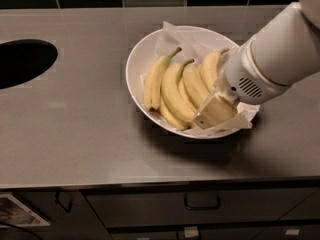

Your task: Pick banana from white bowl

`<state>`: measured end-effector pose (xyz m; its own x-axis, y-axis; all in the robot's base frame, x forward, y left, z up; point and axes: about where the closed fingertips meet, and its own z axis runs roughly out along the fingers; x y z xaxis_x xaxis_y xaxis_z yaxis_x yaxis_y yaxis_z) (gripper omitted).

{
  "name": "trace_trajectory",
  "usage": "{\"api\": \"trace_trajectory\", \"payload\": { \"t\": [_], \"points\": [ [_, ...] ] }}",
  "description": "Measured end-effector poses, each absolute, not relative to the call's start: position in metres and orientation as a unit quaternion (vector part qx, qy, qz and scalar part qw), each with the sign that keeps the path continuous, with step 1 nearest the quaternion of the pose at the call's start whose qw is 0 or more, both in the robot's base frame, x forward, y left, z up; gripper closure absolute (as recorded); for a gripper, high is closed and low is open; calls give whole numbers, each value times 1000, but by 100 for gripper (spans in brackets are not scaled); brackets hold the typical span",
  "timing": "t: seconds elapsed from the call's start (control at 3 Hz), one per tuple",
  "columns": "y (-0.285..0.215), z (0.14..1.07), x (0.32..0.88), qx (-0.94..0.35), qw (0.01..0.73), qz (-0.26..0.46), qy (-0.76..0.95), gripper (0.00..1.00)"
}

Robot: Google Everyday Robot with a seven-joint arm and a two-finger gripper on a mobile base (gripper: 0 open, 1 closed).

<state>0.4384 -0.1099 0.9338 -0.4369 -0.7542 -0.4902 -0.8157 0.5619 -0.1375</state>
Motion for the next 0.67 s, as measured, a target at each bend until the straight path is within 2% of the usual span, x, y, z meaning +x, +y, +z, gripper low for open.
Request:
{"api": "trace_trajectory", "payload": {
  "t": [0.33, 0.67],
  "points": [
    [-109, 933, 440, -450, 261, 34, 853, 39],
    [-113, 935, 442, -434, 266, 3, 861, 45]
  ]
}}
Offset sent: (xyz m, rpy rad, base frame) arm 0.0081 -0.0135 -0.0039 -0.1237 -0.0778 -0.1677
